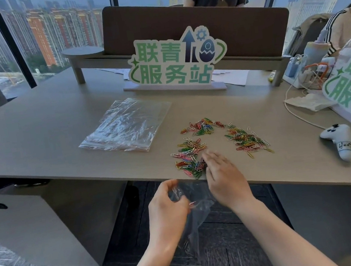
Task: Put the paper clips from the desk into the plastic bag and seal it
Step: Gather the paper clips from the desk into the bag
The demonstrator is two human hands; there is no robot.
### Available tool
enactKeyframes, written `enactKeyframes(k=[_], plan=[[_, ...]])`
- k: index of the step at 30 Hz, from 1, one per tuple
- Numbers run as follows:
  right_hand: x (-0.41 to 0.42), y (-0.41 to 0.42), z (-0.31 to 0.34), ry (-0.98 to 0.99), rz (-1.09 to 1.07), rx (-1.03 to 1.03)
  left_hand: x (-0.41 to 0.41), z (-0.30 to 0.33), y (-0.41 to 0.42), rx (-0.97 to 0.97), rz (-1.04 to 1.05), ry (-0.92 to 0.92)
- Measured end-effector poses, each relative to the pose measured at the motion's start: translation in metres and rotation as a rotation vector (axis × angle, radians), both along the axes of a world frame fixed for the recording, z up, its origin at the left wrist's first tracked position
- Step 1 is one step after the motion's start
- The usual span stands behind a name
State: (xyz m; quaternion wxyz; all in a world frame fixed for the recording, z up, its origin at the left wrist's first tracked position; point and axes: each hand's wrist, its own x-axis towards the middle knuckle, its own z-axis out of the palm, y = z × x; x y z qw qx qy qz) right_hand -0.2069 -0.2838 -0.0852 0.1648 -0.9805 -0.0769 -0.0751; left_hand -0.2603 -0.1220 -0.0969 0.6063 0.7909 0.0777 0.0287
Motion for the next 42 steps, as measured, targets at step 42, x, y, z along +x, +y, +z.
enactKeyframes(k=[42], plan=[[0.011, 0.044, 0.002, -0.027, 0.185, 0.069, 0.002, 0.001, 0.022, -0.034, 0.056, 0.001]])
